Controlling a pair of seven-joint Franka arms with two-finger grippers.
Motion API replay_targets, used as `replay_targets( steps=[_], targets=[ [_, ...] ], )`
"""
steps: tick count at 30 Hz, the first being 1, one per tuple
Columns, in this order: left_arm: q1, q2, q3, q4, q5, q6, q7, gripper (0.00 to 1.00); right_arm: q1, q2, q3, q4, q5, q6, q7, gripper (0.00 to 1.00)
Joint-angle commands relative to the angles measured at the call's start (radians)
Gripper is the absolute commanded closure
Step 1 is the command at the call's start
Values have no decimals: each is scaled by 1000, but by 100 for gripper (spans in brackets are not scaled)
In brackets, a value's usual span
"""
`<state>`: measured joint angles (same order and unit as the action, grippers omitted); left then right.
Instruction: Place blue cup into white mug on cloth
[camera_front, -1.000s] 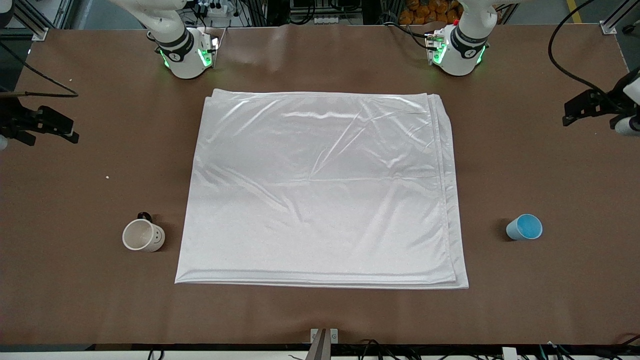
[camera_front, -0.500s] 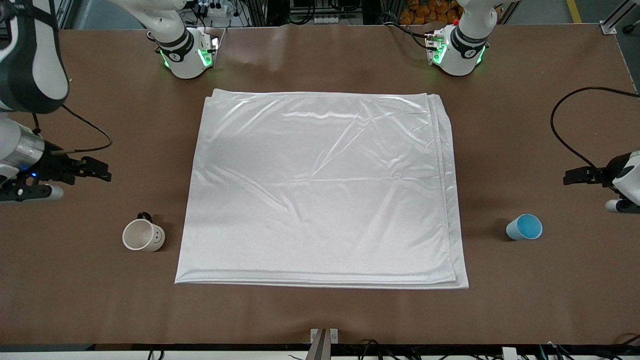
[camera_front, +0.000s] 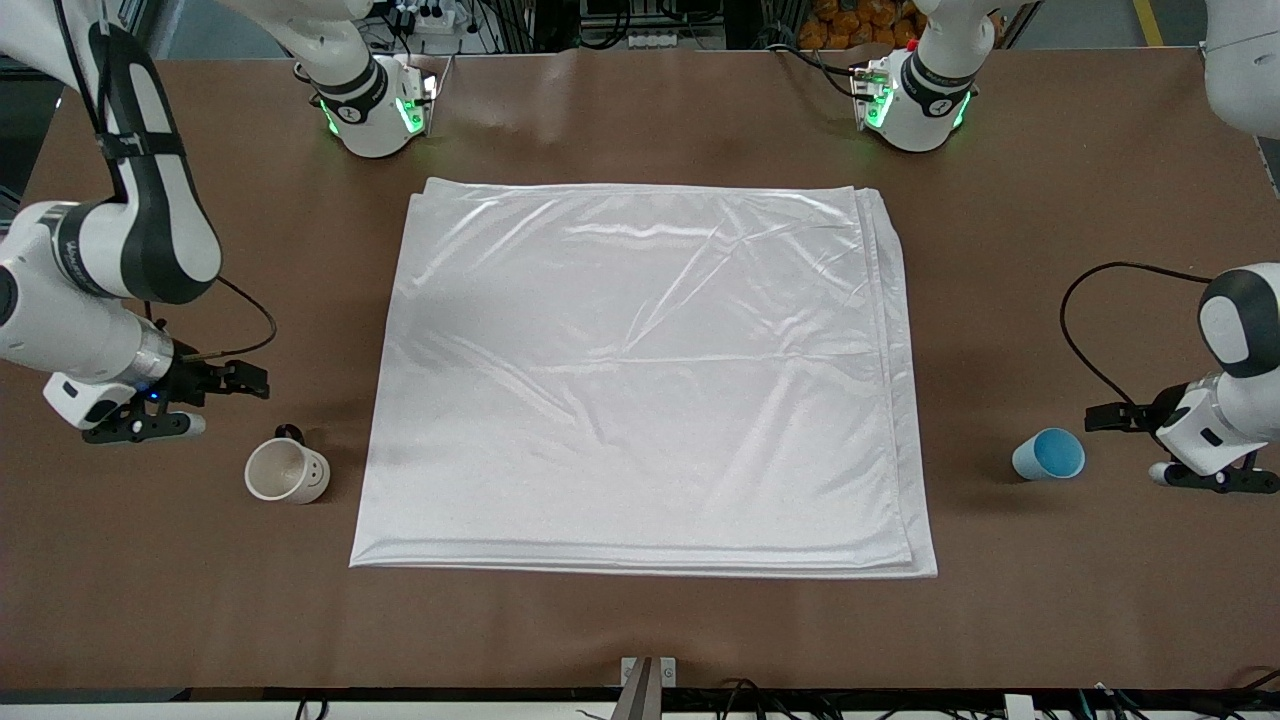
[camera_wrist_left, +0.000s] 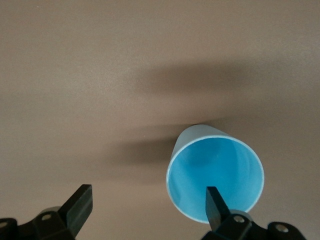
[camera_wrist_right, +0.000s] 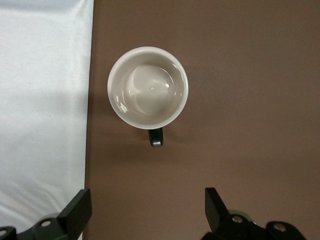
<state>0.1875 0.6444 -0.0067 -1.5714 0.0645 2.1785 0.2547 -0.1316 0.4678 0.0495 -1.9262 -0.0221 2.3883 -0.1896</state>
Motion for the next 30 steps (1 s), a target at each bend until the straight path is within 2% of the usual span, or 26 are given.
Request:
replay_targets(
  steps=[1,8,9,12,14,15,16,19,26,27,30],
  targets=[
    [7,34,-9,22,11,32,17,0,10,26,-7,9,-16,26,-8,8],
    [7,60,-10,18,9,73,17,0,14,45,-5,15,-21,48,-8,27],
    [7,61,-10,18,9,73,17,10,14,46,-7,16,-24,48,-8,31],
    [10,60,-10,19,3,73,0,61,15,48,-7,22,-25,48,-8,43],
    [7,61,-10,18,-32,73,-14,81,15,49,-5,26,-27,48,-8,51],
    [10,61,-10,18,-58,73,-28,95,17,51,-5,26,-27,48,-8,56],
    [10,61,-9,18,-89,73,-43,100,17,52,-5,29,-27,48,-8,61],
    [7,61,-9,18,-149,73,-61,100,18,54,-5,32,-27,48,-8,74],
    [7,61,-9,18,-155,73,-61,100,18,54,-5,33,-27,48,-8,97],
    [7,61,-9,18,-155,73,-61,100,18,54,-5,35,-25,48,-8,100],
    [7,57,-7,18,-153,73,-55,100,21,46,-5,42,-25,39,-8,100]
  ],
)
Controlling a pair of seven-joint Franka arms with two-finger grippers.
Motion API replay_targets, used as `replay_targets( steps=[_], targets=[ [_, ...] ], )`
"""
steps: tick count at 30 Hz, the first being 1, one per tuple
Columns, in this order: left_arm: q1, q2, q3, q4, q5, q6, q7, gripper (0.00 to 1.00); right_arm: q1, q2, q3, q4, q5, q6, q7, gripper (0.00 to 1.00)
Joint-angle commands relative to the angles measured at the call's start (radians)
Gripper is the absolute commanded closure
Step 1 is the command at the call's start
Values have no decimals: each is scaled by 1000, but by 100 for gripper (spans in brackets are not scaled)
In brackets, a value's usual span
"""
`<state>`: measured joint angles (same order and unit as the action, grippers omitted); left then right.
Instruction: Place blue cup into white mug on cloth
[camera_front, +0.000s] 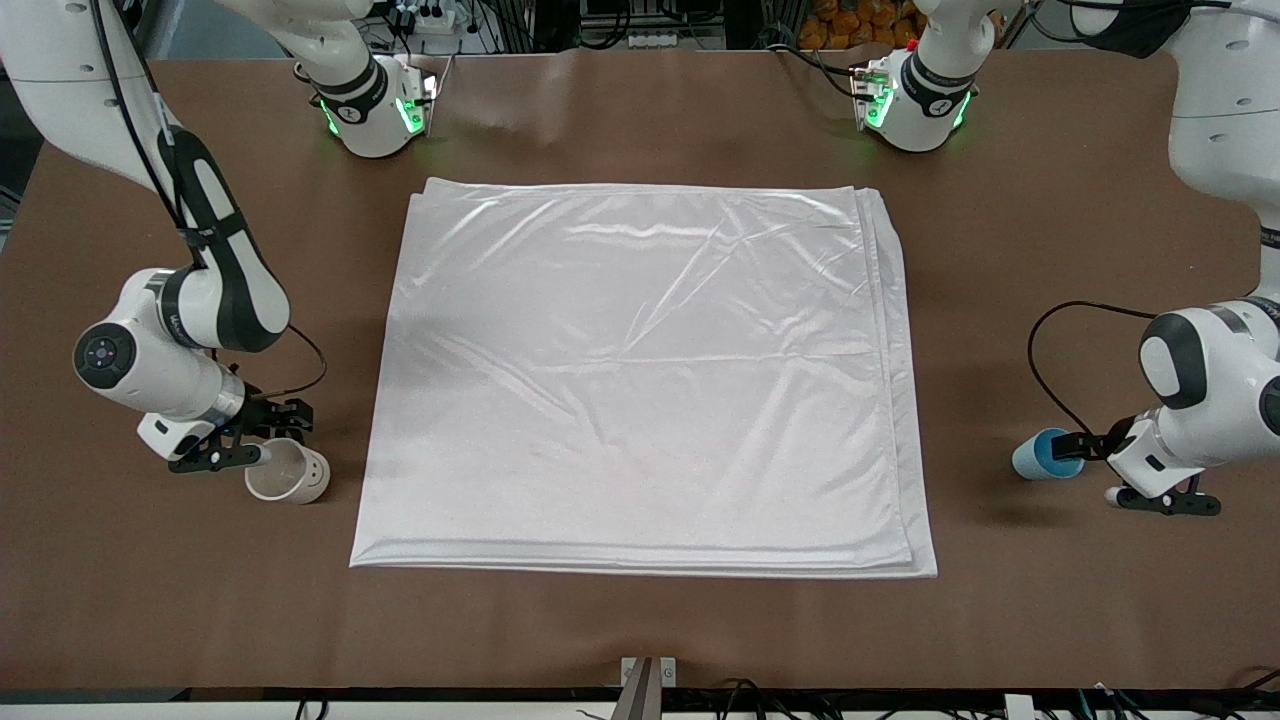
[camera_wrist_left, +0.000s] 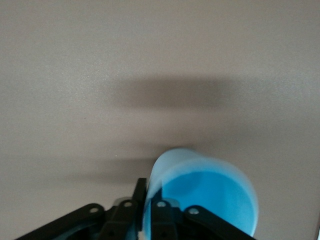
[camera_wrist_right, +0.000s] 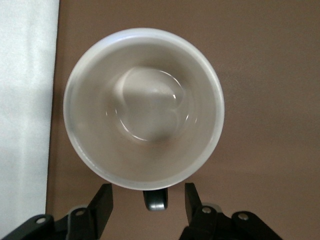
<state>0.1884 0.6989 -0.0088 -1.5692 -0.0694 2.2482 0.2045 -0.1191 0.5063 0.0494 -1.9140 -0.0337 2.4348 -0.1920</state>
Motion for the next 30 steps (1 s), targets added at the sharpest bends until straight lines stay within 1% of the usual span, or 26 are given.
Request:
replay_targets(
  steps=[1,5,8,14,17,20,23,28,30],
  targets=[
    [6,1,-5,15,-18,4,-1,100,9,3,-5,32,-14,-11,-4,100],
    [13,-7,0,18,-10,2,22,100,15,-52,-5,30,-15,-29,-4,100],
    [11,-19,1,20,0,1,58,100,27,-104,-2,36,-15,-80,-1,100],
    [6,-50,0,20,109,-7,64,100,87,-172,0,75,-11,-161,8,100],
    [-6,-61,1,21,118,-22,62,100,131,-180,0,124,-2,-244,28,100],
    [-13,-68,0,23,143,-38,61,100,188,-181,3,159,-2,-310,97,100],
    [-36,-90,0,23,175,-64,52,100,242,-181,15,177,-3,-327,166,100],
    [-69,-111,-5,28,175,-128,-16,100,311,-181,46,178,-3,-327,227,100],
    [-75,-119,-7,29,169,-145,-49,100,347,-178,49,179,-2,-324,271,100]
  ],
)
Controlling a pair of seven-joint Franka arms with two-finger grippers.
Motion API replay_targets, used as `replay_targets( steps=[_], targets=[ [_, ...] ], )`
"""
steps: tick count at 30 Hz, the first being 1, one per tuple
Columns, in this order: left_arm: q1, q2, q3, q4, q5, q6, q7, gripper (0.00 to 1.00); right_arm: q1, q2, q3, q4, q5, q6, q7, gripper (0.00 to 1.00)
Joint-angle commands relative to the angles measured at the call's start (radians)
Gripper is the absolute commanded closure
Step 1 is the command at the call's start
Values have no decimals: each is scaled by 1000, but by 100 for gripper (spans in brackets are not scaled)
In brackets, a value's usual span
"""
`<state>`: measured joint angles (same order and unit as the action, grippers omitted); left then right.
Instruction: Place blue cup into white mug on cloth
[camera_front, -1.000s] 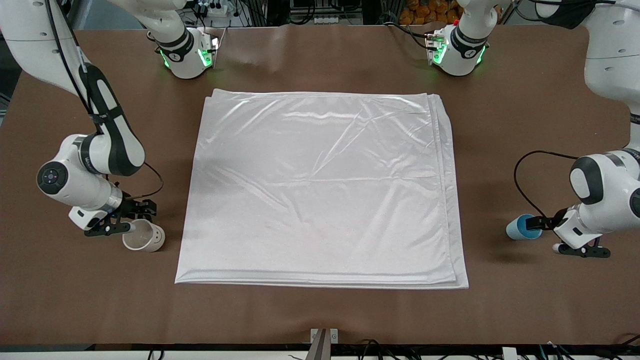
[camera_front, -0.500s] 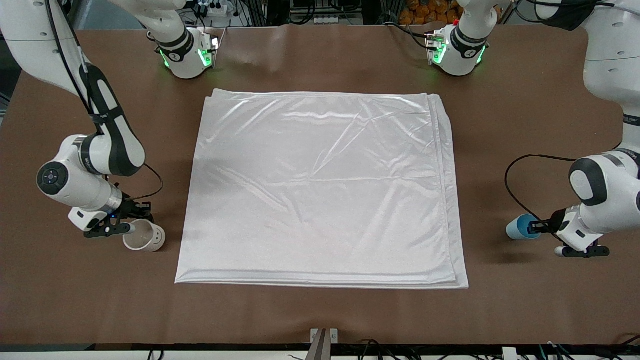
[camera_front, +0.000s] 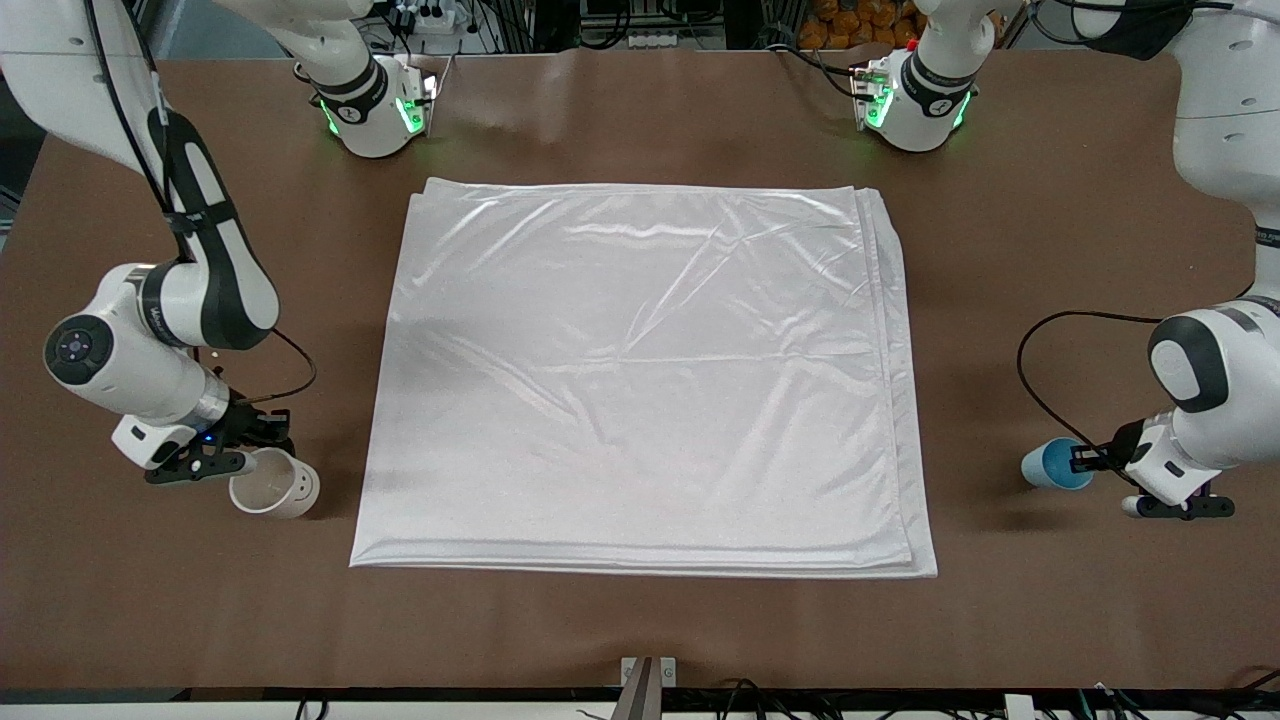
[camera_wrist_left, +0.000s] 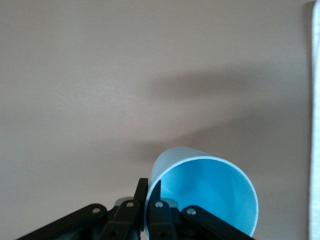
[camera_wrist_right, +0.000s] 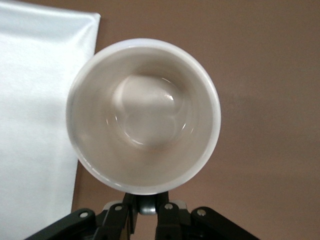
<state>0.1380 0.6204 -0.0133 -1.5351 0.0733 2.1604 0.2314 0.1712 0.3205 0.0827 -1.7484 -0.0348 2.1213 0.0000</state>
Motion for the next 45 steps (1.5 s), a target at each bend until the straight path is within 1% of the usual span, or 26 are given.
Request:
replay_targets(
  steps=[1,6,12,16,22,26,30,35,38,42,45],
  targets=[
    [-29,-45,-4,-5,23,-65,-95,100,80,9,17,15,0,-10,107,100],
    [-61,-64,-10,-5,14,-94,-173,100,175,35,19,15,-2,2,207,100],
    [-121,-64,-39,-2,-23,-143,-334,100,290,86,19,40,-10,34,299,100],
    [-162,-64,-43,13,-30,-152,-444,100,370,155,17,93,-22,42,382,100],
    [-205,-64,-86,15,-81,-159,-610,100,470,259,5,193,-22,43,472,100],
    [-215,-64,-120,16,-102,-159,-704,100,522,302,-17,231,-34,45,497,100],
    [-216,-64,-160,27,-104,-159,-773,100,554,333,-21,239,-57,81,518,100],
    [-224,-62,-203,30,-104,-159,-859,100,570,370,-21,241,-96,121,554,100],
    [-224,-62,-235,30,-104,-159,-906,100,571,379,-21,241,-99,126,557,100],
    [-225,-62,-260,39,-102,-159,-954,100,571,385,-21,241,-99,126,558,100],
    [-242,-62,-264,41,-99,-159,-984,100,573,393,-21,241,-99,126,558,93]
  ],
)
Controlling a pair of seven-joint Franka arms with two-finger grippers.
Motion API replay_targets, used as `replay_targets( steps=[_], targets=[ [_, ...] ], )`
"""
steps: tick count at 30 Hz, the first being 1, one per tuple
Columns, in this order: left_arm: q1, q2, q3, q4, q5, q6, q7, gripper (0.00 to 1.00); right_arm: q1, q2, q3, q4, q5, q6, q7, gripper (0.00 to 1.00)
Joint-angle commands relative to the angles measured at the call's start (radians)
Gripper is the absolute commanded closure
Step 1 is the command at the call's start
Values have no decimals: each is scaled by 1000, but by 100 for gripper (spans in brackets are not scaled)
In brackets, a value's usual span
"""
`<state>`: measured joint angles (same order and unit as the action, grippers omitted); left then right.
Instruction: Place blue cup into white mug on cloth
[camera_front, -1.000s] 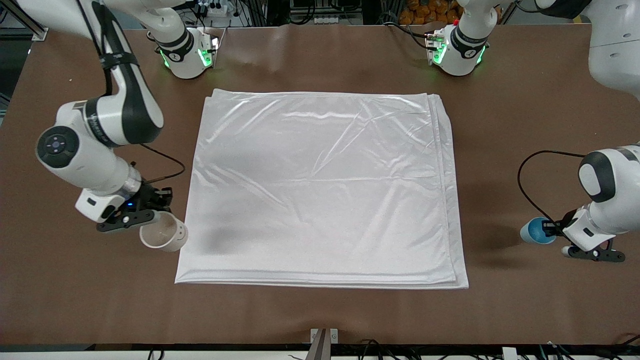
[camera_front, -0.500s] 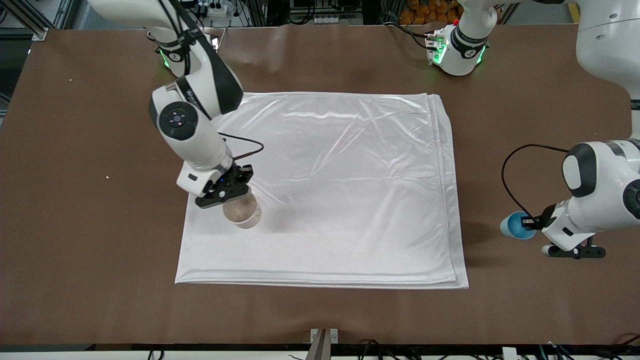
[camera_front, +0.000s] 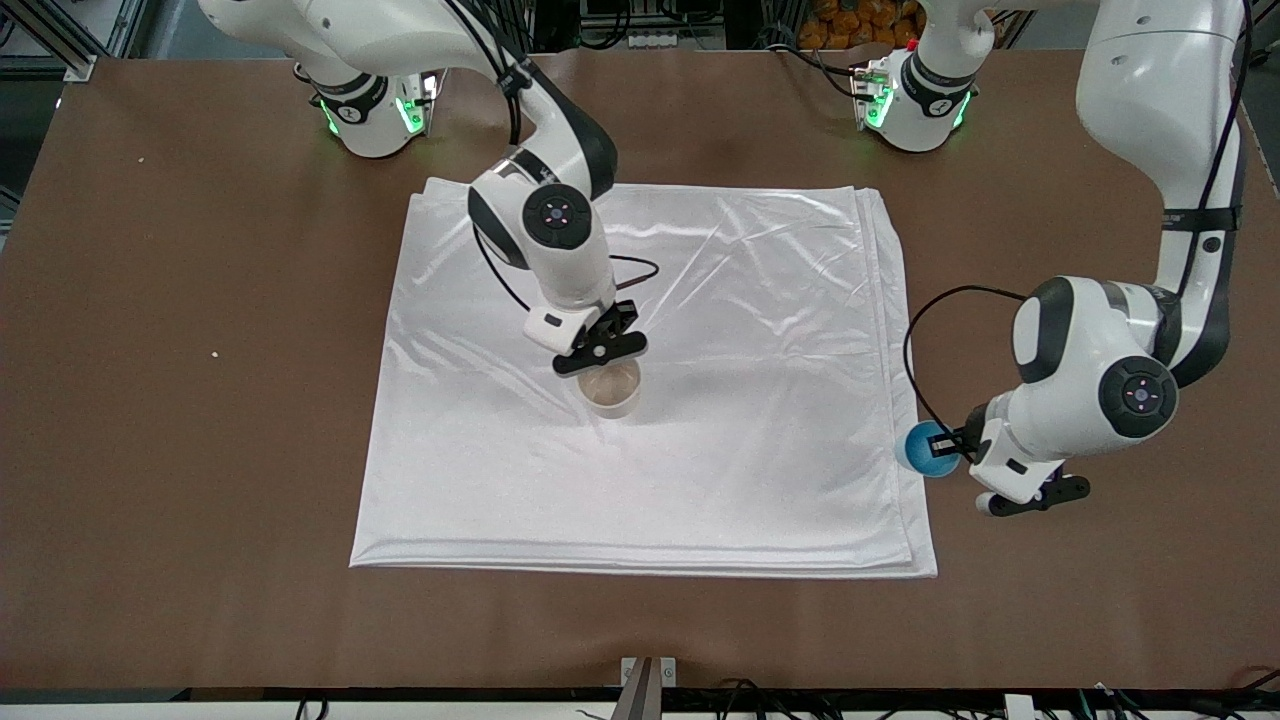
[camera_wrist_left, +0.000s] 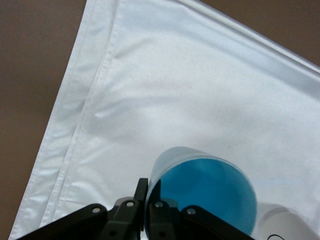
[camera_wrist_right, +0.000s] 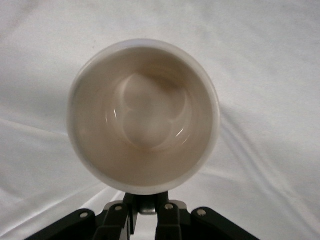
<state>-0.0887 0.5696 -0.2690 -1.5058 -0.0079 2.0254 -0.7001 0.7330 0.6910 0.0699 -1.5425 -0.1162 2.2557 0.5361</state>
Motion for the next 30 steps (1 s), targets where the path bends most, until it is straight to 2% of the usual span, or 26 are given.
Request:
replay_targets(
  steps=[1,5,6,8,9,17,27,30],
  targets=[
    [-23,-11,-9,13,-14,-24,-62,100,12,24,-9,35,-17,-7,22,90],
    [-69,-10,-6,12,-9,-24,-94,100,16,30,-9,35,-19,-1,22,73],
    [-75,-11,-6,12,-9,-24,-104,100,16,30,-9,35,-19,-1,24,65],
    [-85,-11,-6,12,-7,-24,-127,100,16,30,-9,35,-17,-1,31,30],
    [-89,-11,-7,12,-7,-24,-137,100,16,30,-9,35,-19,-2,33,0],
    [-135,-11,-4,13,-7,-24,-200,100,2,-17,-4,33,-11,-19,28,0],
    [-203,-10,1,13,8,-28,-303,100,-55,-206,5,27,0,-192,22,0],
    [-220,-8,1,16,9,-30,-337,100,-93,-261,30,27,1,-245,22,0]
  ],
)
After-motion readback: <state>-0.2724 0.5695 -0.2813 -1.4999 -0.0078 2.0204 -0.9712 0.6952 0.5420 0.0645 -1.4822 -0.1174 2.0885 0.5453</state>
